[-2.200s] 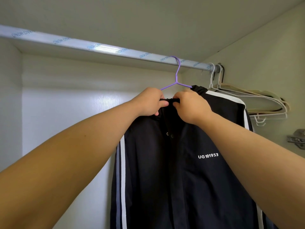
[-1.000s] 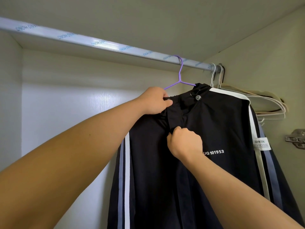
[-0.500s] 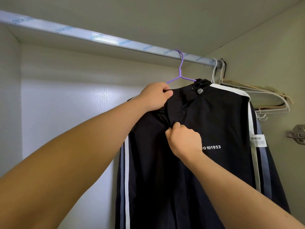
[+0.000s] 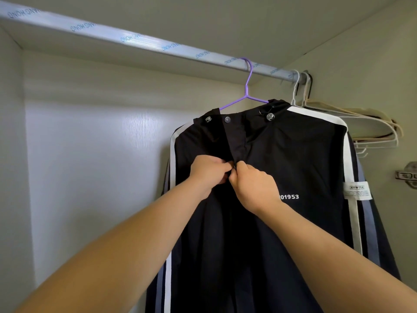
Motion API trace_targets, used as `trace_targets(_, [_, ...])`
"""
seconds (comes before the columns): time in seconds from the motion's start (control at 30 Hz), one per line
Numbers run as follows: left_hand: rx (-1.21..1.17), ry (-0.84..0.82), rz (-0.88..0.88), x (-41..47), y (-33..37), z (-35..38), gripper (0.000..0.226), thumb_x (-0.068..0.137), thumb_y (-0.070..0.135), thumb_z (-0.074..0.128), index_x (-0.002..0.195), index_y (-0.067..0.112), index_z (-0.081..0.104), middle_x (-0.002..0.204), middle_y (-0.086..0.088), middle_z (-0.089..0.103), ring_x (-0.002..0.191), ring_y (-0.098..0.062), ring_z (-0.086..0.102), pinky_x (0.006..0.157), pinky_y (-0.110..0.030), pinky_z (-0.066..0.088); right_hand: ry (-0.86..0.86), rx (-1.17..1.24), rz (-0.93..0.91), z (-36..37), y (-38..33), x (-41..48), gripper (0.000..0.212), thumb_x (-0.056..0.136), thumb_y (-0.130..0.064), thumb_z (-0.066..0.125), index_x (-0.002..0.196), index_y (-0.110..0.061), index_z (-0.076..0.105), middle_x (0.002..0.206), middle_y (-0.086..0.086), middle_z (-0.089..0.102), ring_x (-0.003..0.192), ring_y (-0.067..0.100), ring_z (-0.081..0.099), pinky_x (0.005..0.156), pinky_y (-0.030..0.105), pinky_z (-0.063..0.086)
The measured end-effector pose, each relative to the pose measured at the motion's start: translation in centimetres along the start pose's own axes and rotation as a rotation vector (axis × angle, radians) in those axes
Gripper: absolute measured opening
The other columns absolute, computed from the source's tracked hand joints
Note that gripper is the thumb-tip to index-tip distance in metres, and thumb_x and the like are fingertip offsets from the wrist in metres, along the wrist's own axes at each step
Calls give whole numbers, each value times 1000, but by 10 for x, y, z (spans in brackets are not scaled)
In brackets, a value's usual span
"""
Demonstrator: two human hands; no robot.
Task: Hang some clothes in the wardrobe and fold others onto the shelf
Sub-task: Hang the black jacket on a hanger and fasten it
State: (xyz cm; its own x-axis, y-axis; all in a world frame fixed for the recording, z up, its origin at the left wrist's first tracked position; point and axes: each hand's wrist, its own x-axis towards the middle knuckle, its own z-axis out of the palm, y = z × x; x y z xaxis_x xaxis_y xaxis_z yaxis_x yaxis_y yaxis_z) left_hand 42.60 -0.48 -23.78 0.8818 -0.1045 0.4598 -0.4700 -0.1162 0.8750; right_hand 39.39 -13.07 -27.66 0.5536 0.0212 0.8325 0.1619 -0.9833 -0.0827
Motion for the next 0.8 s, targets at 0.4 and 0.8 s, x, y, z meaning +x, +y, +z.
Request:
trace_targets(0.4, [-183, -73, -118, -1, -1, -17, 23, 78, 19, 85, 94, 8, 72, 89, -9, 76, 83, -18, 75, 78, -31, 61, 204, 493, 147, 8, 1, -14, 21, 100, -36, 54, 111, -19, 58, 92, -9, 62, 83, 8, 59, 74, 26, 49])
trace_targets(0.8, [91, -155, 69, 2, 17, -26, 16, 82, 10, 79, 94, 0, 73, 81, -14, 75, 79, -22, 75, 81, -36, 61, 351, 610, 171, 8, -15, -11, 19, 98, -21, 59, 105, -13, 75, 82, -6, 71, 77, 6, 65, 74, 20, 52])
